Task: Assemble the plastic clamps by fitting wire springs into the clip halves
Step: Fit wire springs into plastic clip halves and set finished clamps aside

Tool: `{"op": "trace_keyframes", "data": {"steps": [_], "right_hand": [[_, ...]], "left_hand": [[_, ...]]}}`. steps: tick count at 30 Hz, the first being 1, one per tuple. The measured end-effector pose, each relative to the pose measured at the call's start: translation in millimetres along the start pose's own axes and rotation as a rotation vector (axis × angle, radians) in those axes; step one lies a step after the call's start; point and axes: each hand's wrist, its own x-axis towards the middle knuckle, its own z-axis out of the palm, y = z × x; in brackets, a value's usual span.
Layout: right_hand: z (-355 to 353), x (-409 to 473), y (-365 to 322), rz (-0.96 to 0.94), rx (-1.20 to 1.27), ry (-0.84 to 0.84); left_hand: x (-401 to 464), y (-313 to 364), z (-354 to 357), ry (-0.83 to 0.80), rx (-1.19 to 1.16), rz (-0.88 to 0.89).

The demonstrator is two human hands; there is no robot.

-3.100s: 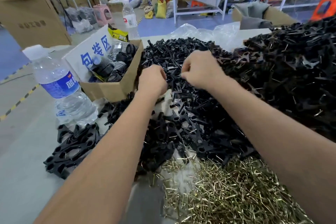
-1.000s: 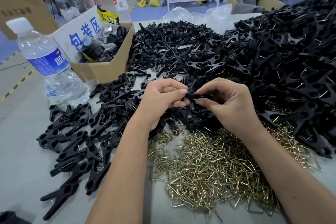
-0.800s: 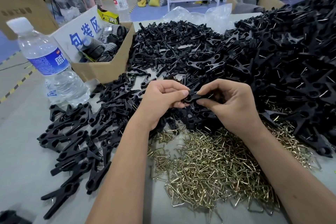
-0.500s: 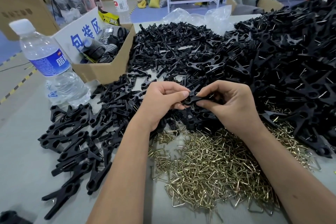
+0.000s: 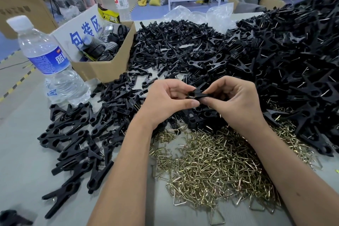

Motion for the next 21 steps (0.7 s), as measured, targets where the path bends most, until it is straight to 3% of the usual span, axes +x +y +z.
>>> {"op": "trace_keyframes", "data": {"steps": [4, 7, 8, 11, 14, 17, 21], "right_hand": [[3.2, -1.1, -7.2, 0.012, -0.036, 0.013], [0.1, 0.6, -20.2, -0.074, -0.233, 0.016], [-1.5, 1.1, -25.9, -0.127, -0.285, -0.062], [5.7, -2.4, -42.1, -0.200, -0.438, -0.502], [25.8, -5.9, -43.4, -0.277, -0.707, -0.667], [36.1, -6.6, -45.5, -0.290, -0.635, -0.648], [23.7, -3.5, -47.8, -0.120, -0.277, -0.488]], "left_hand": [[3.6, -1.5, -0.4, 0.097, 0.113, 0.055], [4.6, -4.0, -7.7, 0.218, 0.107, 0.071], [4.8, -4.9, -9.7, 0.261, 0.082, 0.071], [5.1, -5.2, -12.0, 0.372, 0.042, 0.104], [5.1, -5.9, -14.0, 0.446, 0.020, 0.125], [4.2, -7.5, -15.0, 0.463, -0.007, 0.124], [3.8, -6.3, -17.5, 0.443, -0.041, 0.129]]}}
